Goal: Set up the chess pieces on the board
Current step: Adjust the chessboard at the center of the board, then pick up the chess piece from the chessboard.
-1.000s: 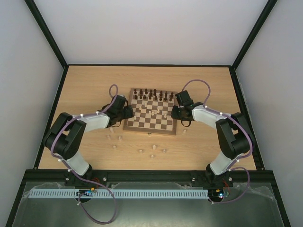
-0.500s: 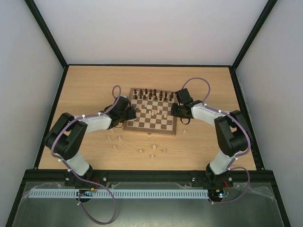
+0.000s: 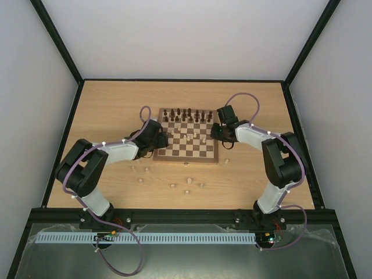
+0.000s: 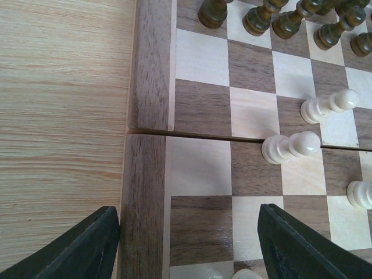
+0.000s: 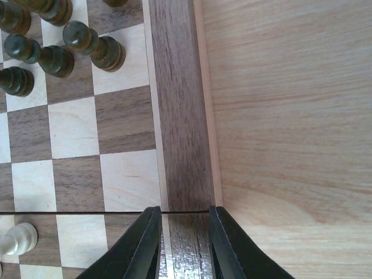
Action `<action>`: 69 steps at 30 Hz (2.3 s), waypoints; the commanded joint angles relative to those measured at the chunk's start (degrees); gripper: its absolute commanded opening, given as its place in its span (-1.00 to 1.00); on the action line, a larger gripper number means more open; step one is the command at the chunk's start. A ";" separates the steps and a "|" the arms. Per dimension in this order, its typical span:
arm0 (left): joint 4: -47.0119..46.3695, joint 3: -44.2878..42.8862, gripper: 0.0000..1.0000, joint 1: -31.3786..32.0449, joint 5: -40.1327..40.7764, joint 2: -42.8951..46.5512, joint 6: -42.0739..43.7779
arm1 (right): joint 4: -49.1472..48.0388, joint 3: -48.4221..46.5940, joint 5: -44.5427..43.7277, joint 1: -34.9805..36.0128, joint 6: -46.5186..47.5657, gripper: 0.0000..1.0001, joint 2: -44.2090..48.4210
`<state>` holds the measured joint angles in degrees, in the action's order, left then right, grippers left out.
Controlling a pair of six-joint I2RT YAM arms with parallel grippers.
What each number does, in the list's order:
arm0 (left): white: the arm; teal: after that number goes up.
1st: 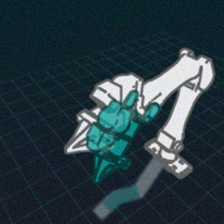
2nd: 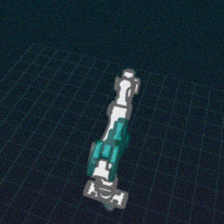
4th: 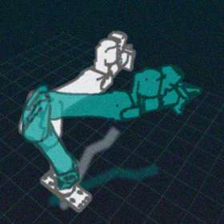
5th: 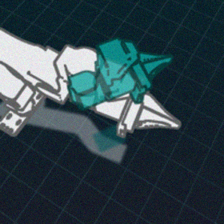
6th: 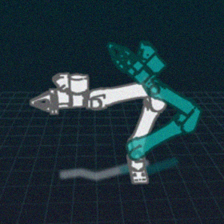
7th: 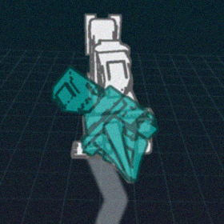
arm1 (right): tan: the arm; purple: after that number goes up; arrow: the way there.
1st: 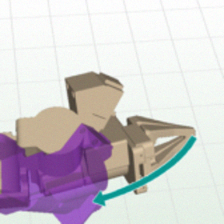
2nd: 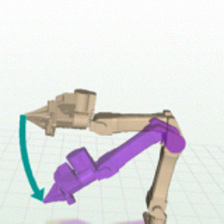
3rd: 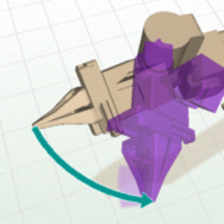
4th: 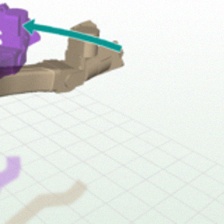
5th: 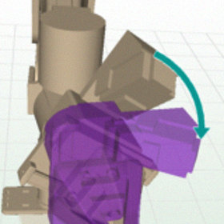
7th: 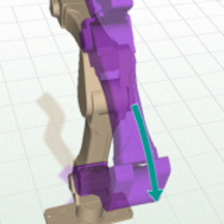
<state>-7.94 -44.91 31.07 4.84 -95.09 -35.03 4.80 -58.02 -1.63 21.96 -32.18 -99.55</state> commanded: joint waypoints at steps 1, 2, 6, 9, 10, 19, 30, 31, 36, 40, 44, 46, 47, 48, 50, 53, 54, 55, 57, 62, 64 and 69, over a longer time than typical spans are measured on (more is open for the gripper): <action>-0.12 0.44 0.35 1.31 -0.56 0.42 -0.65 | 0.61 -2.51 1.66 -0.13 0.01 -0.51 -2.73; 0.01 0.43 0.35 1.36 -0.47 0.55 -0.65 | 0.83 -2.94 1.63 -0.23 0.09 -0.51 -3.01; 0.33 0.43 0.35 1.46 -0.19 1.00 -0.59 | 1.00 -4.19 1.92 -0.80 0.63 -0.52 -4.01; 0.48 0.52 0.35 1.50 -0.02 1.18 -0.61 | 1.00 -4.46 2.21 -1.03 0.68 -0.52 -4.34; 0.50 0.45 0.36 1.49 0.04 1.22 -0.63 | 1.05 -4.42 2.16 -1.12 0.71 -0.52 -4.38; 8.22 -1.23 0.47 1.29 6.23 8.02 0.72 | 4.19 -2.87 -1.18 -1.08 1.22 -0.41 2.21; 16.34 -0.90 0.99 -1.06 10.66 22.80 0.78 | 10.09 -3.73 -4.63 2.90 4.50 -0.28 5.39; 16.56 -0.81 0.99 -1.09 10.68 23.07 0.57 | 10.73 -4.21 -5.64 3.71 4.77 -0.28 5.05; 17.04 -0.33 0.99 -1.11 10.28 22.80 0.02 | 13.70 -7.37 -9.08 7.12 5.93 -0.29 2.43; 16.88 0.11 0.99 -1.10 10.13 22.72 -0.02 | 14.22 -8.58 -9.57 8.39 6.32 -0.32 0.94; 16.58 0.26 0.99 -1.10 10.02 21.96 -0.10 | 14.53 -9.70 -9.72 9.43 6.60 -0.38 -0.71; 16.51 0.33 0.99 -1.10 10.11 21.58 -0.11 | 14.62 -10.14 -9.71 9.84 6.69 -0.43 -1.43; 16.48 0.40 0.99 -1.12 10.24 21.44 -0.06 | 14.63 -10.30 -9.71 10.00 6.67 -0.44 -1.78; 16.39 0.47 0.99 -1.10 10.27 21.27 -0.11 | 14.58 -10.42 -9.65 10.18 6.68 -0.45 -2.12; 16.33 0.52 0.99 -1.10 10.43 21.17 -0.21 | 14.63 -10.58 -9.49 10.42 6.70 -0.46 -2.60; 16.21 0.67 0.99 -1.10 10.50 20.88 -0.18 | 14.62 -10.60 -9.42 10.79 6.70 -0.47 -2.95; 16.14 0.71 0.99 -1.12 10.52 20.84 -0.20 | 14.54 -10.55 -9.44 10.90 6.70 -0.48 -2.95; 16.12 0.78 0.99 -1.15 10.54 20.76 -0.21 | 14.54 -10.54 -9.46 11.03 6.70 -0.48 -3.10; 16.03 0.77 0.99 -1.10 10.54 20.65 -0.22 | 14.47 -10.63 -9.46 11.24 6.70 -0.49 -3.28; 15.92 1.09 0.99 -1.15 10.80 20.54 -0.08 | 14.70 -10.69 -9.83 11.74 6.49 -0.53 -3.61; 15.79 1.16 0.99 -1.14 10.89 20.56 -0.15 | 14.69 -10.56 -9.98 11.88 6.42 -0.52 -3.44; 15.68 1.28 0.99 -1.10 10.85 20.21 -0.14 | 14.71 -10.45 -10.17 12.14 6.27 -0.43 -2.97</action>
<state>8.03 -44.25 30.13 14.90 -74.17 -34.98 16.45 -67.40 -10.90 33.63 -25.91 -102.13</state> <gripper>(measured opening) 0.994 0.272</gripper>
